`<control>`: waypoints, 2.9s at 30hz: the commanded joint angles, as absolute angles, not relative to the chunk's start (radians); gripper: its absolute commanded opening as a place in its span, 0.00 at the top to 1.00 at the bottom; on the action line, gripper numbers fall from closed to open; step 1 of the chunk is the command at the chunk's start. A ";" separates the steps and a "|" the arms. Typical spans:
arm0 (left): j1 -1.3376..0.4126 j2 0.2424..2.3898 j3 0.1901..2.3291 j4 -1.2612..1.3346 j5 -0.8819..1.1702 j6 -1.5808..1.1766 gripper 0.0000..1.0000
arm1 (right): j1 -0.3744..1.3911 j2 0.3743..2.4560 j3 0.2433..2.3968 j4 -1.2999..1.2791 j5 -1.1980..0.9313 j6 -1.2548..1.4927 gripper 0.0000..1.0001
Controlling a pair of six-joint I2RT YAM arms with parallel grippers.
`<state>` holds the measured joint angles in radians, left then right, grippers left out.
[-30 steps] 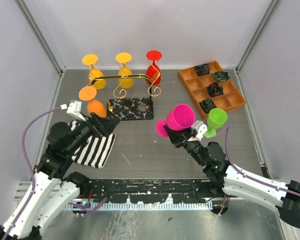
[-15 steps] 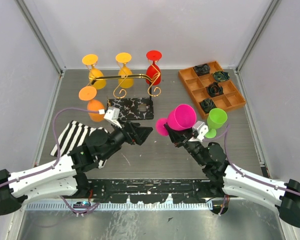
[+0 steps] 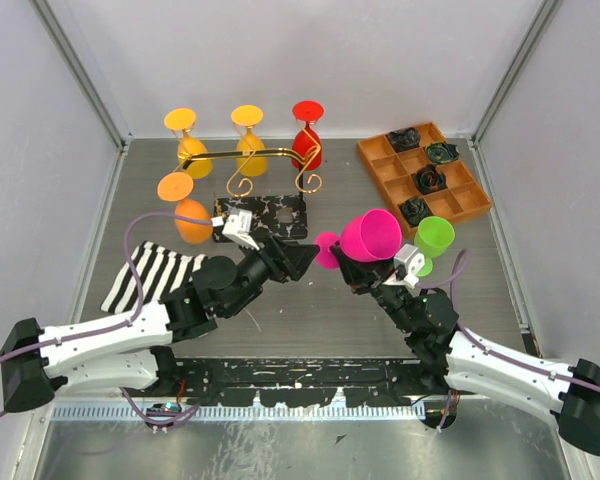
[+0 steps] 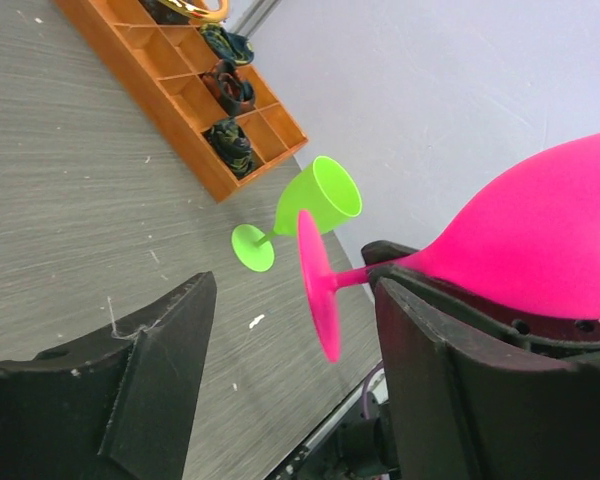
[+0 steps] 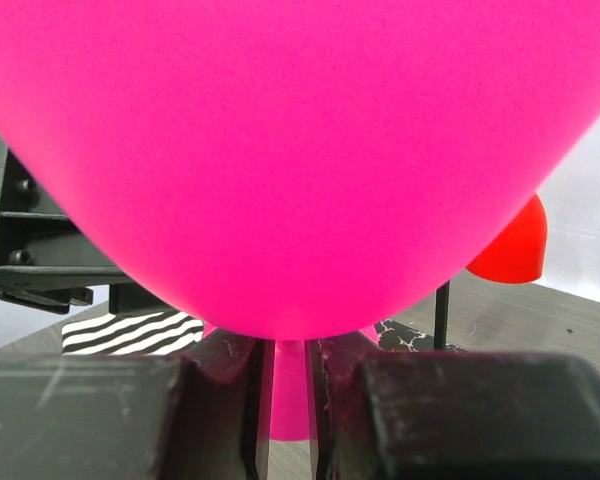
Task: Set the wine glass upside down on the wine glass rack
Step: Turn the wine glass upside down at the wine rack.
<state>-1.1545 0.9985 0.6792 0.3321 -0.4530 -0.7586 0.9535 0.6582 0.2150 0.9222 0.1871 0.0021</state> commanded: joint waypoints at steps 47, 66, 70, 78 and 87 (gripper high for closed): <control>-1.166 0.753 0.813 0.017 -0.655 -0.550 1.00 | 0.951 0.571 0.253 0.560 0.142 0.139 0.42; -1.166 0.513 0.939 -0.550 -0.675 -0.022 1.00 | 0.951 0.783 0.741 -0.572 0.270 0.598 0.12; -1.166 0.532 0.943 -0.564 -0.682 0.089 1.00 | 0.951 0.817 0.761 -0.608 0.241 0.569 0.00; -1.166 0.646 0.977 -0.586 -0.590 0.284 1.00 | 0.951 0.801 0.857 -0.673 0.275 0.517 0.02; -1.166 0.765 1.018 -0.515 -0.375 0.325 1.00 | 0.951 0.761 0.881 -0.513 -0.058 0.365 0.02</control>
